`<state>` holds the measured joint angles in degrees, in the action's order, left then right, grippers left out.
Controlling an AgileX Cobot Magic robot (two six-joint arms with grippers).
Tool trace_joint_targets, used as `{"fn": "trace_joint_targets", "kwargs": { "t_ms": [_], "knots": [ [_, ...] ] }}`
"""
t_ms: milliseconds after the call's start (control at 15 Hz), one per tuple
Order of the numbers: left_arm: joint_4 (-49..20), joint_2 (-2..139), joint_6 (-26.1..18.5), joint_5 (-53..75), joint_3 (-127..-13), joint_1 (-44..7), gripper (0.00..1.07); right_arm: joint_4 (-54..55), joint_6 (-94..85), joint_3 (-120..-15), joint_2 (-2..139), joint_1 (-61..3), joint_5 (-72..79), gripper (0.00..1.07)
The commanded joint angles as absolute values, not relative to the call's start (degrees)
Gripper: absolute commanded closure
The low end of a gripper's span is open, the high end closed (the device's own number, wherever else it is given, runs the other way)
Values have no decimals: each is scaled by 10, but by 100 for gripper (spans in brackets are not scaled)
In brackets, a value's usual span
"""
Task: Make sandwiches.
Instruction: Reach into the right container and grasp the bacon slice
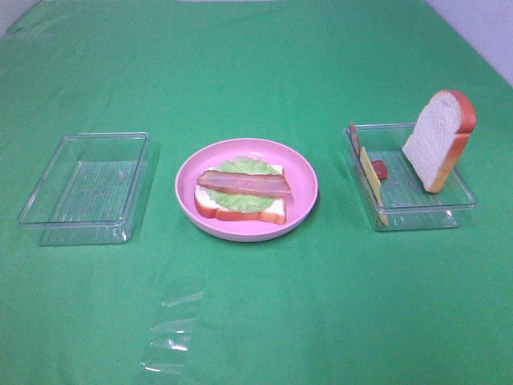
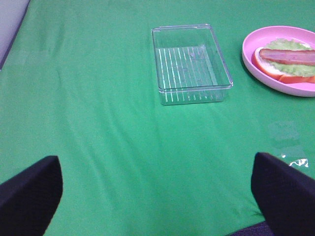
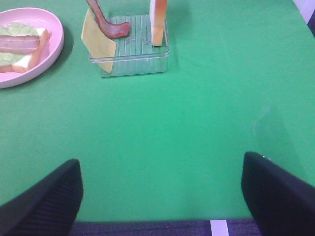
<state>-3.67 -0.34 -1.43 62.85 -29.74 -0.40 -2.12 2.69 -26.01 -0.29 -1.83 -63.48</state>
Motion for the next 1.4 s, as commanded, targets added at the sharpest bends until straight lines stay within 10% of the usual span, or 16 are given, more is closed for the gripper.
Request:
{"fn": "trace_joint_targets", "kwargs": {
  "t_ms": [67,1400],
  "knots": [
    [-43,-14,-11,618,-296,-5,11,-30,32,-259,-12,-18,-629,23],
    [-43,-15,-11,617,-296,-5,11,-21,66,-888,948,-94,-743,23]
  ]
}}
